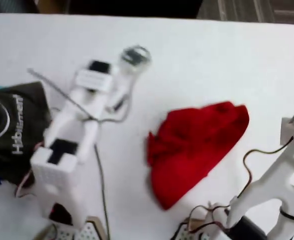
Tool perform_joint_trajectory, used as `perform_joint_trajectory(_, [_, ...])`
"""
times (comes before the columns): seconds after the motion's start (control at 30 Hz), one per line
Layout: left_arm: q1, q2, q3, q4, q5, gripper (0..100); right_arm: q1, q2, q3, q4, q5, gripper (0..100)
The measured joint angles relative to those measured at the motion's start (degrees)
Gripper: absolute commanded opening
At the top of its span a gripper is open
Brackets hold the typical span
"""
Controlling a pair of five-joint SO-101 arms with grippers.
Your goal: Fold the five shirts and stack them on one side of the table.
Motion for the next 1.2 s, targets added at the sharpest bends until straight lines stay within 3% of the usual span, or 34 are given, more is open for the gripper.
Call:
perform_joint_trajectory(0.07, [-0.2,0.0,-2.5,3.5,-2.5,6,0.0,0.0,0.0,0.0,0.0,36.9])
perform_joint_trajectory(0.27, [4.9,0.3,-4.4,10.7,-5.1,32,-1.8,0.0,0.0,0.0,0.0,36.9])
perform_joint_trajectory(0.57, [20.7,0.5,-4.7,12.6,-0.1,27,-2.9,0.0,0.0,0.0,0.2,36.9])
perform_joint_trajectory(0.73, [29.7,0.5,-2.9,8.9,4.6,27,-2.8,0.0,0.0,0.0,0.0,36.9])
perform_joint_trajectory(1.1, [29.7,0.5,11.1,-3.8,5.2,26,-2.8,0.0,0.0,0.0,0.1,36.9])
perform_joint_trajectory(1.2, [28.1,0.5,13.4,-5.4,2.6,10,-2.8,0.0,0.0,0.0,0.1,36.9])
